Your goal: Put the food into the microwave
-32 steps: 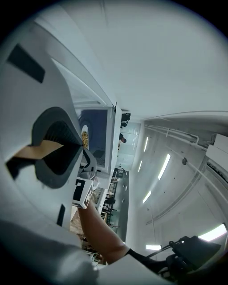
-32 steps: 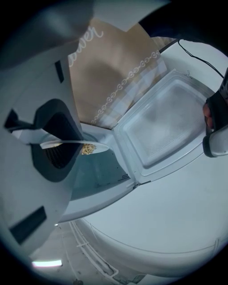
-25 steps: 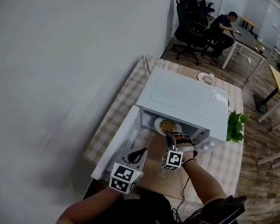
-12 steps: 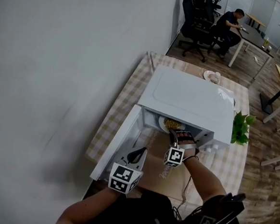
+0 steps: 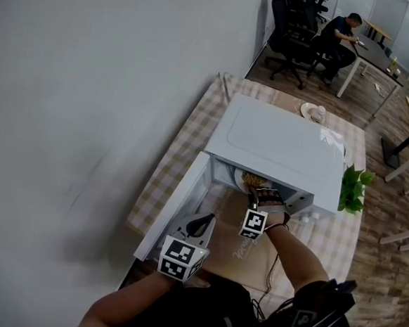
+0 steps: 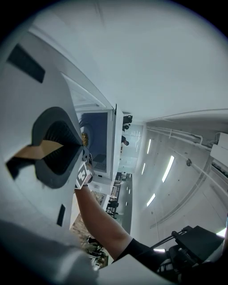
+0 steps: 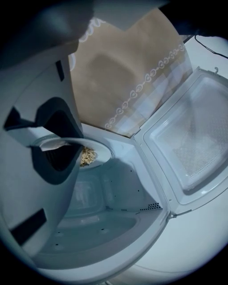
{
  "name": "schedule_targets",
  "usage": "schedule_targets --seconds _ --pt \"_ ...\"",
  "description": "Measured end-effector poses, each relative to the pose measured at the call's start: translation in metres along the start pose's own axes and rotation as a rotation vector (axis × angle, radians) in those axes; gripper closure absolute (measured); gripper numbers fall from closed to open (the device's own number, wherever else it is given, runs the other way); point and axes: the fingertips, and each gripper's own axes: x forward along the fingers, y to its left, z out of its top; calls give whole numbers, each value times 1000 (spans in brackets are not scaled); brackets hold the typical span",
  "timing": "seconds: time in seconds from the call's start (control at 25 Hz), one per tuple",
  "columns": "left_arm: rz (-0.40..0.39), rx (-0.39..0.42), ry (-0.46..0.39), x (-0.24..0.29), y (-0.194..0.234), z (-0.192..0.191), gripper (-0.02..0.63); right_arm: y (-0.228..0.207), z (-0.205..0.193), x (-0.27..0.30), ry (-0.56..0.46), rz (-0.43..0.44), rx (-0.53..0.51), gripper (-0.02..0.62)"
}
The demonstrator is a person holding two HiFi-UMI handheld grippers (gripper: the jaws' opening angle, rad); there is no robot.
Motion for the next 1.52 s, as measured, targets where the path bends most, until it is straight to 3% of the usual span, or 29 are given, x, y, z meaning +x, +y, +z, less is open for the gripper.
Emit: schedule_targets --seconds 0.32,0.76,1.08,1.2,1.32,1.36,1.44,1.52 --pt "3 -38 0 -2 2 0 597 -1 6 1 -3 28 2 541" --pt "-1 -33 -7 -2 0 1 597 4 4 1 9 65 -16 534" --pt "-10 -21 -5 -5 -1 0 597 10 -2 1 38 82 -8 512" --pt "-16 -22 -8 -6 -2 1 597 11 2 -5 25 92 6 467" --pt "-31 -20 -13 -6 -4 1 597 13 8 -12 0 104 38 465" --pt "-35 -19 -14 -6 -5 1 597 12 11 -14 -7 104 53 471" --pt "-39 -16 -15 -6 -5 0 597 11 12 -15 -10 105 85 545" --pt "-40 -16 -14 -7 -4 -1 597 12 11 -13 2 113 100 556"
